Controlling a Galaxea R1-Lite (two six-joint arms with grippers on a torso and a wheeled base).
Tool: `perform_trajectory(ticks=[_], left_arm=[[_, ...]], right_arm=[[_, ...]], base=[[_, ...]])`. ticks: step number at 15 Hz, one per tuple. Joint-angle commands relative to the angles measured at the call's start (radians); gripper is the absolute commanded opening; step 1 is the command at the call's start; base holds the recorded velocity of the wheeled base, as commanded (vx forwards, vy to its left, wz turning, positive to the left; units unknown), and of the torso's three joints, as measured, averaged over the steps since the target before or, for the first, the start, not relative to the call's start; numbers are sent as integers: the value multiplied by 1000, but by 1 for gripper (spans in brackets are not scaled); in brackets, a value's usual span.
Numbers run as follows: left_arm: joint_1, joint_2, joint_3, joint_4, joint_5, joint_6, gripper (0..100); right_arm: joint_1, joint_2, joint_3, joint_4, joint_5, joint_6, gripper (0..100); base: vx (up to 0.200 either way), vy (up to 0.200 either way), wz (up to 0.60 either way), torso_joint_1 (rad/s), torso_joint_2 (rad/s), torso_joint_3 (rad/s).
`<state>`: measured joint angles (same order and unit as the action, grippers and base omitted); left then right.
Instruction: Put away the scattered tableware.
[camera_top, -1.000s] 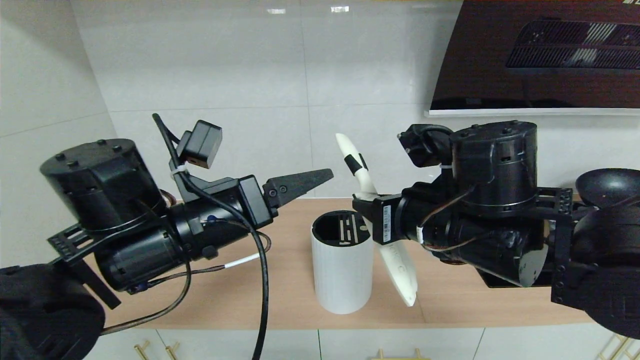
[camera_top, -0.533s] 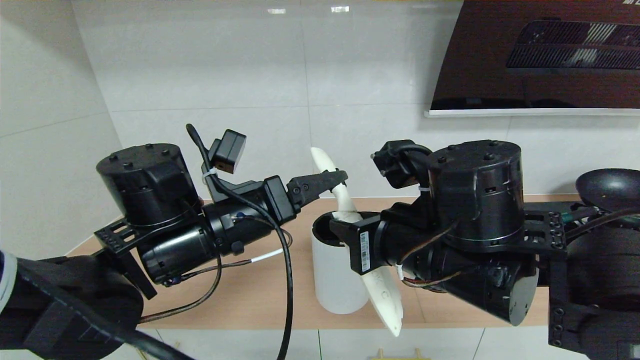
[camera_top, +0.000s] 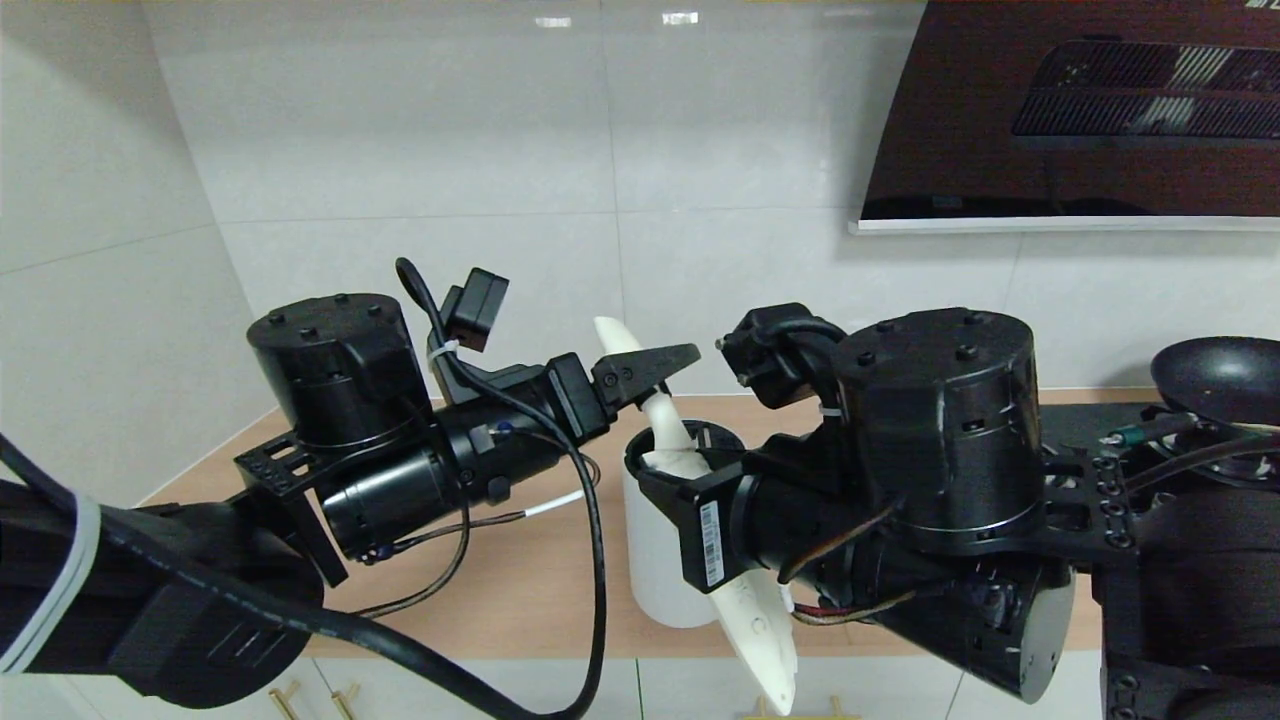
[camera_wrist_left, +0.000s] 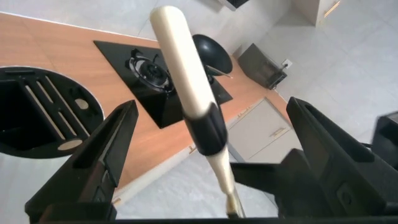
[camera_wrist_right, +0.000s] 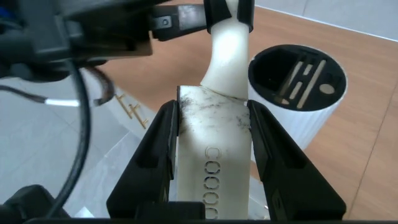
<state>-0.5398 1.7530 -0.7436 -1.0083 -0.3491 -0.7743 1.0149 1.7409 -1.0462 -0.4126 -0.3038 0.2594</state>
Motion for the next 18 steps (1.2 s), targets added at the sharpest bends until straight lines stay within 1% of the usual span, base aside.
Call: perform_trajectory(ticks=[1, 2, 4, 13, 14, 16, 18], left_arm=[[0, 6, 0, -1, -1, 0, 100], [1, 3, 0, -1, 1, 0, 0], [0, 2, 0, -1, 10, 0, 0], [0, -3, -5, 0, 10, 1, 0], [0, -3, -6, 4, 10, 1, 0], [0, -4, -11, 8, 10, 1, 0], [0, -15, -34, 51, 13, 1, 0]], right_arm=[[4, 0, 6, -2, 0, 0, 0], [11, 0, 6, -2, 0, 0, 0], [14, 0, 8, 0, 0, 0, 0], [13, -6, 8, -2, -14, 0, 0], [13, -6, 6, -2, -14, 1, 100], [13, -4, 8, -14, -14, 8, 100], [13, -7, 17, -25, -14, 8, 100]], base=[[0, 0, 0, 0, 0, 0], [0, 0, 0, 0, 0, 0], [0, 0, 0, 0, 0, 0], [0, 0, 0, 0, 0, 0], [0, 0, 0, 0, 0, 0], [0, 0, 0, 0, 0, 0], [0, 0, 0, 0, 0, 0]])
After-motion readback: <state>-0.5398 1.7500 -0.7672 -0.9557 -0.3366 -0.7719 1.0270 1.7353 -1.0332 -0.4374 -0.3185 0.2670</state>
